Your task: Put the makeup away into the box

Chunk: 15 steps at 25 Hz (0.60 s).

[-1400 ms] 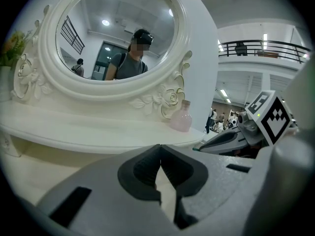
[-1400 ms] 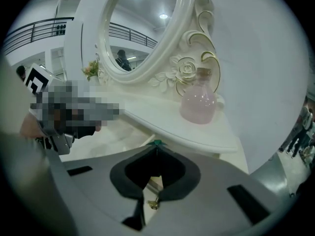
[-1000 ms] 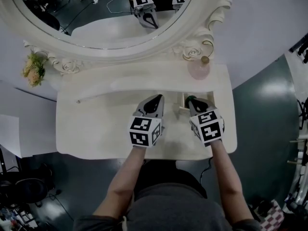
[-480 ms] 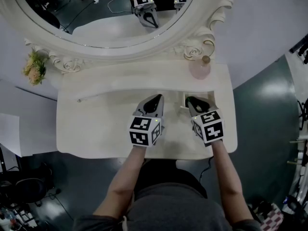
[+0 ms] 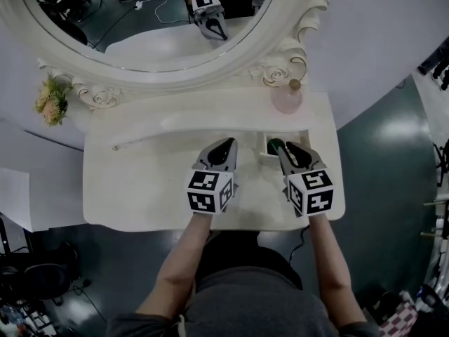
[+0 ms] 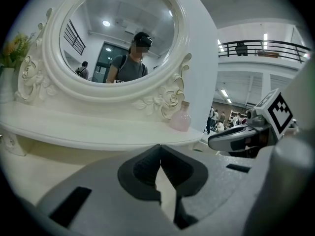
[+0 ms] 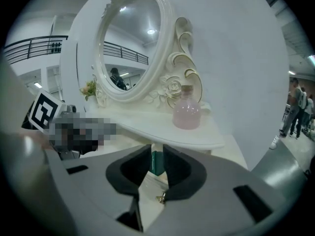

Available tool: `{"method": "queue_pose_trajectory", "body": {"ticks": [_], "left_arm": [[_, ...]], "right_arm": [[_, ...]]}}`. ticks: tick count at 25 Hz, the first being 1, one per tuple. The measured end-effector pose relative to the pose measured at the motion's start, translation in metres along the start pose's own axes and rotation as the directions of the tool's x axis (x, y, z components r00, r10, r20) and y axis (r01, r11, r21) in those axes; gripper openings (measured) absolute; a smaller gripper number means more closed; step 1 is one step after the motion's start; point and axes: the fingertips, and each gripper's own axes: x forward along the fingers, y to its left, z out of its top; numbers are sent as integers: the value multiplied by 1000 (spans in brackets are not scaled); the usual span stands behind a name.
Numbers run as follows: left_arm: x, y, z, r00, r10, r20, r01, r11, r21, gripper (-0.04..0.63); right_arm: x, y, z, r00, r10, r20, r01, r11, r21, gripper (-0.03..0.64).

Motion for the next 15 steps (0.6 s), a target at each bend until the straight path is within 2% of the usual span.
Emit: {"method": "queue_pose_trajectory", "body": {"ticks": [8, 15], "left_arm": [[-6, -12, 7, 1000, -8, 19, 8, 1000, 29, 6], [-14, -21, 11, 999, -7, 34, 5, 999, 47, 6]], "right_arm": [[-31, -7, 16, 993, -39, 113, 35, 999, 30, 52], [-53, -11, 17, 985, -72, 159, 67, 997, 40, 32]]}}
